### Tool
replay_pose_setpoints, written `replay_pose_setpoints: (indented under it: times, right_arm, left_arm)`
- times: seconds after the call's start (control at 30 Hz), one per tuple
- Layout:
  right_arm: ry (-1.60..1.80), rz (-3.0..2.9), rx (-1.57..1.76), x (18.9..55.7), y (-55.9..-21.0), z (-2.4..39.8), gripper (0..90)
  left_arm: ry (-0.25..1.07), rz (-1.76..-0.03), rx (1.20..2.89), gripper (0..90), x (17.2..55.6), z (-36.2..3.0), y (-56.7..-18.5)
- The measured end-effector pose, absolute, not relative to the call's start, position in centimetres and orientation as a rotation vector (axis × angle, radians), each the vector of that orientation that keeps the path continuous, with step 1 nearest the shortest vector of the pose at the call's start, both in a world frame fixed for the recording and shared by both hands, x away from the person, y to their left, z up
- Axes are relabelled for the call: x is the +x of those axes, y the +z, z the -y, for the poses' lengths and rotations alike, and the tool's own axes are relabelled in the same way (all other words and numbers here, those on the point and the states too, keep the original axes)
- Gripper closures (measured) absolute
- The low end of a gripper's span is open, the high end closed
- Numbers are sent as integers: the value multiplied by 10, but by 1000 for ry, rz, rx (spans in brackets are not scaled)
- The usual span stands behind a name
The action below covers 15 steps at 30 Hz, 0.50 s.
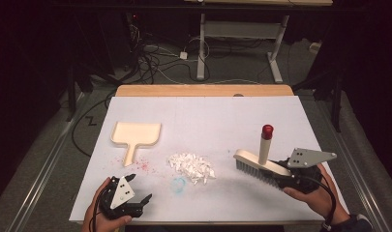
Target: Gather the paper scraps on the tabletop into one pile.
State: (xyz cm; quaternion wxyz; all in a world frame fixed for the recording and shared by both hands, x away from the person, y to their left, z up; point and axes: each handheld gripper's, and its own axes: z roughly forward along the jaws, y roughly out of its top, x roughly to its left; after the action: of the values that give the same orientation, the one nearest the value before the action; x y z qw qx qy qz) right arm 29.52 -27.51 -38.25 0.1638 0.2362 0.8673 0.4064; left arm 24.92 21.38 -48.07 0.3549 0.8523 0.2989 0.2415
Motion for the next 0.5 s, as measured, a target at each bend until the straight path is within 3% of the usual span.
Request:
replay_pose_setpoints:
  times: [0.5]
  right_arm:
    - [1179, -2646, 735, 297, -401, 288, 676]
  left_arm:
    - [619, -737, 2216, 169, 255, -206, -480]
